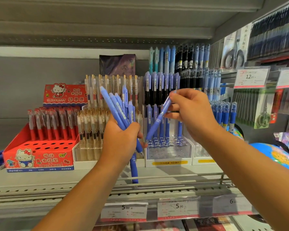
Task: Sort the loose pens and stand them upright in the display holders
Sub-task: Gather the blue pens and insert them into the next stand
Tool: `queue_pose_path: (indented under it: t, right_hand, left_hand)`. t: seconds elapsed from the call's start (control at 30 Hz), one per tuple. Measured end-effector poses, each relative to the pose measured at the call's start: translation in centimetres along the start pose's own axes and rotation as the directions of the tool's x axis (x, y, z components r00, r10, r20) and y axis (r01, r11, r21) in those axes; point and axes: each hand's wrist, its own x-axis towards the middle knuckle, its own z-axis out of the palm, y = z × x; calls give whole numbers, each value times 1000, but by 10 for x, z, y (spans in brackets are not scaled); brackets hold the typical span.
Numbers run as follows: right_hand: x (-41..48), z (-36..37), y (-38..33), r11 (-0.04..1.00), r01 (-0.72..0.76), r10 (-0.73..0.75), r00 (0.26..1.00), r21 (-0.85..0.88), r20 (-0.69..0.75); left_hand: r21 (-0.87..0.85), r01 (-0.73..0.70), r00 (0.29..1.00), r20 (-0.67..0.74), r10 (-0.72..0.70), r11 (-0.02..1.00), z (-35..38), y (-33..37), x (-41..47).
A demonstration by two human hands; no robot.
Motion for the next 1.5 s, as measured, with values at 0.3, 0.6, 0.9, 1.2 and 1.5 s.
queue_pose_path:
  t: [0.3, 0.6, 0.9, 1.2, 1.5]
  right_hand:
    - [15, -28, 4, 805, 279, -376, 923, -524, -85]
    - [22, -24, 15, 573, 388, -494, 866, -722, 73]
    - [23, -19, 30, 294, 316, -326, 920, -902, 216]
    - [15, -19, 31, 166, 275, -226, 945, -947, 235]
    - [-1, -9, 20, -30, 252, -253, 934, -967, 251]
  left_hand:
    - [60, -24, 999, -19, 25, 998, -1, 0, -1]
    - [16, -52, 997, -59, 53, 999, -2, 2, -2]
    - [-4, -49, 998, -33, 49, 999, -2, 1, -2]
    - [-22, -33, 999, -33, 32, 999, -3, -1, -2]
    - [-43, -51, 997, -54, 49, 998, -4, 4, -4]
